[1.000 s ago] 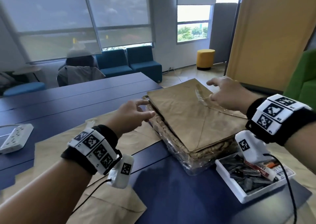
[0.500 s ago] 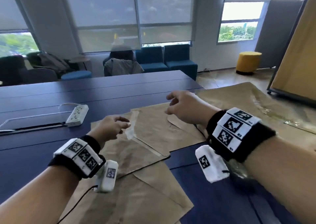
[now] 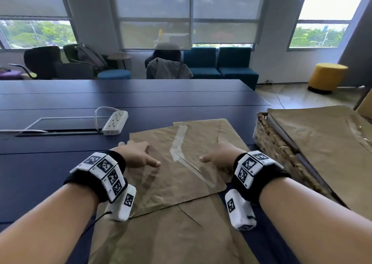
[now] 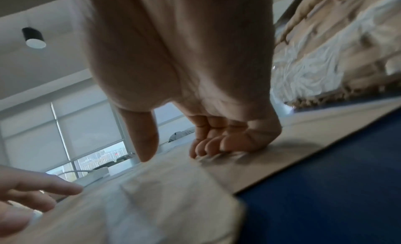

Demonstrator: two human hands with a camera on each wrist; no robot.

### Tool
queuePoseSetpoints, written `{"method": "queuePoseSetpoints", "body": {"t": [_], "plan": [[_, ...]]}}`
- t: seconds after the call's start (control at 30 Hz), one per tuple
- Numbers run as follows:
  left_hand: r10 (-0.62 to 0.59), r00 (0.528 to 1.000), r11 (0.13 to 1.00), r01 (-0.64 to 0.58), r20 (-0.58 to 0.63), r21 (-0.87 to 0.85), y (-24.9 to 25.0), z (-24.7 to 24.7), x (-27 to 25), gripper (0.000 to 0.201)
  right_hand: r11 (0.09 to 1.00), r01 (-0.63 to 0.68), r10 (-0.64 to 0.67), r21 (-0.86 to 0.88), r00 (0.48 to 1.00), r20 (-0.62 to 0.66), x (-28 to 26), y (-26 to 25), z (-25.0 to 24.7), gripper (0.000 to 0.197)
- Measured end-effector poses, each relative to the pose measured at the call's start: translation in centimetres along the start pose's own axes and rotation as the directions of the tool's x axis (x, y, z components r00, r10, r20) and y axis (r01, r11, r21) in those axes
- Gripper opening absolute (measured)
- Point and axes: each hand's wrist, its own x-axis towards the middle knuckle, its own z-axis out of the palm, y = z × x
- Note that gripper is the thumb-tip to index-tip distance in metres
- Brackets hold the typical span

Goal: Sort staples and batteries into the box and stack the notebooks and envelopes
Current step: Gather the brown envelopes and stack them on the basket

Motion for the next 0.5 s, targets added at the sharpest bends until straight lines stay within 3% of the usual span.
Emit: {"method": "queuePoseSetpoints", "body": {"t": [0.1,0.3,0.5], "plan": [[0.073,0.997,0.996,-0.073,0.008,0.043,0.5,0.0,0.1,0.074,0.999,0.033,-0.033,0.005,0.998,0.047,0.1,-0.5,0.2,0.037],[0.109,0.994,0.993,-0.109,0.015,0.04,0.0,0.0,0.0,0.07,0.926,-0.019,-0.013,0.378,0.997,0.082,1.4,1.0,0.7,0.04],[0.119,0.991,0.991,-0.122,0.054,0.051,0.4,0.1,0.1,0.067,0.869,-0.046,0.0,0.493,0.996,0.093,1.6,1.9,0.4,0.047]]}}
